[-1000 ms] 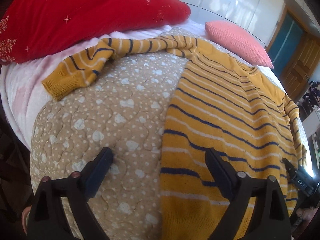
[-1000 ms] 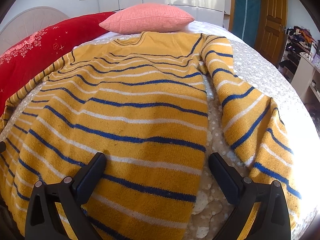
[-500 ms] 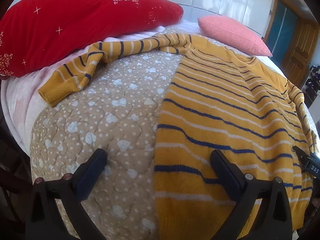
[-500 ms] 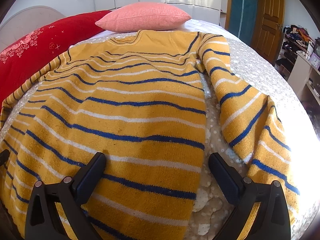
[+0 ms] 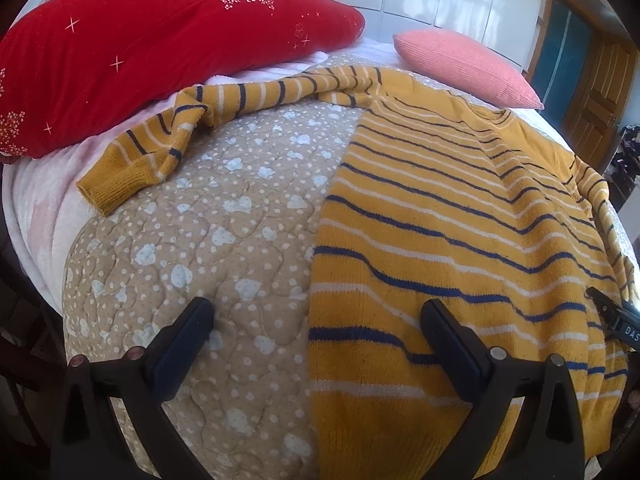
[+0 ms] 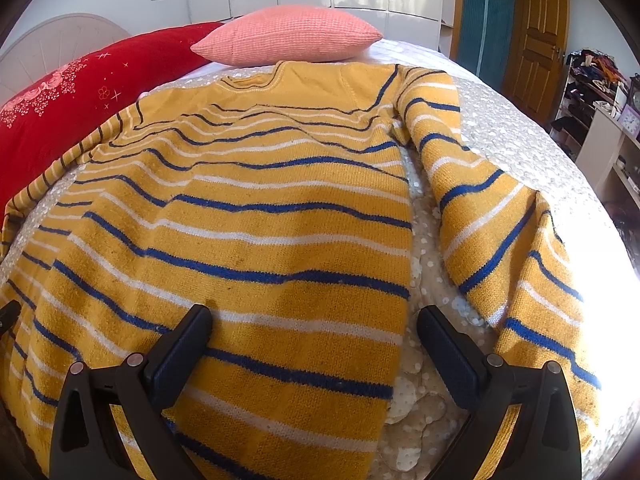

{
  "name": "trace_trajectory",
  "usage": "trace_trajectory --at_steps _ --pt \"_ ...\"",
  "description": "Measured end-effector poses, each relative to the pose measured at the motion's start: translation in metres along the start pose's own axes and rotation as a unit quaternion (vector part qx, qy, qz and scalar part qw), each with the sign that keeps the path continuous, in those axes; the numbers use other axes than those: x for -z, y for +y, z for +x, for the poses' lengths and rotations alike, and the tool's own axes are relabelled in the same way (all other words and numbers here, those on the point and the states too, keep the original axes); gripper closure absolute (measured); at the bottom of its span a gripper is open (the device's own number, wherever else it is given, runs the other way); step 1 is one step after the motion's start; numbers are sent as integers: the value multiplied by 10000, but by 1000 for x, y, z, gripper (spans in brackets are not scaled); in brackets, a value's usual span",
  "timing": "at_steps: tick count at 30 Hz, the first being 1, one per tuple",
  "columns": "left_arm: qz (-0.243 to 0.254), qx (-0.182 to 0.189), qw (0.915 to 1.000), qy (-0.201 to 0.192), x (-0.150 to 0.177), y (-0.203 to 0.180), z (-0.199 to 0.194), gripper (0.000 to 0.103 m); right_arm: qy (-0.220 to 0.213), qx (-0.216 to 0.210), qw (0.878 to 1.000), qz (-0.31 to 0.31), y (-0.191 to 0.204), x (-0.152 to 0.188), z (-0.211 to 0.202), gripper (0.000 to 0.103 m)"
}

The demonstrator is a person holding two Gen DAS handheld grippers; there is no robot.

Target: Fold small clothes

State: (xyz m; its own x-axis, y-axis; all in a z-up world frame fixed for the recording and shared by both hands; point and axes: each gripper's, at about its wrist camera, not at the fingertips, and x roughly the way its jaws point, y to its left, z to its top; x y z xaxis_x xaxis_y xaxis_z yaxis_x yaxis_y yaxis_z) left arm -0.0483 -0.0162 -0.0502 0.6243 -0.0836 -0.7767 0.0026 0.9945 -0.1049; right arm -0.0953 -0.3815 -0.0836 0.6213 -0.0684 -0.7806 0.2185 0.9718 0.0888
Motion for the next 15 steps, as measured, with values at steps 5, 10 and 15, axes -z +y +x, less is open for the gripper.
trace_trajectory --at_steps 5,10,15 --pt "137 -207 9997 73 -1 -6 3 0 -115 -60 9999 42 -2 2 -2 0" --pt "141 -489 9987 73 -1 -12 7 0 -244 233 9993 -133 8 6 -6 0" --pt "129 -592 9982 24 -2 -13 9 0 -395 -3 9992 45 0 10 -6 0"
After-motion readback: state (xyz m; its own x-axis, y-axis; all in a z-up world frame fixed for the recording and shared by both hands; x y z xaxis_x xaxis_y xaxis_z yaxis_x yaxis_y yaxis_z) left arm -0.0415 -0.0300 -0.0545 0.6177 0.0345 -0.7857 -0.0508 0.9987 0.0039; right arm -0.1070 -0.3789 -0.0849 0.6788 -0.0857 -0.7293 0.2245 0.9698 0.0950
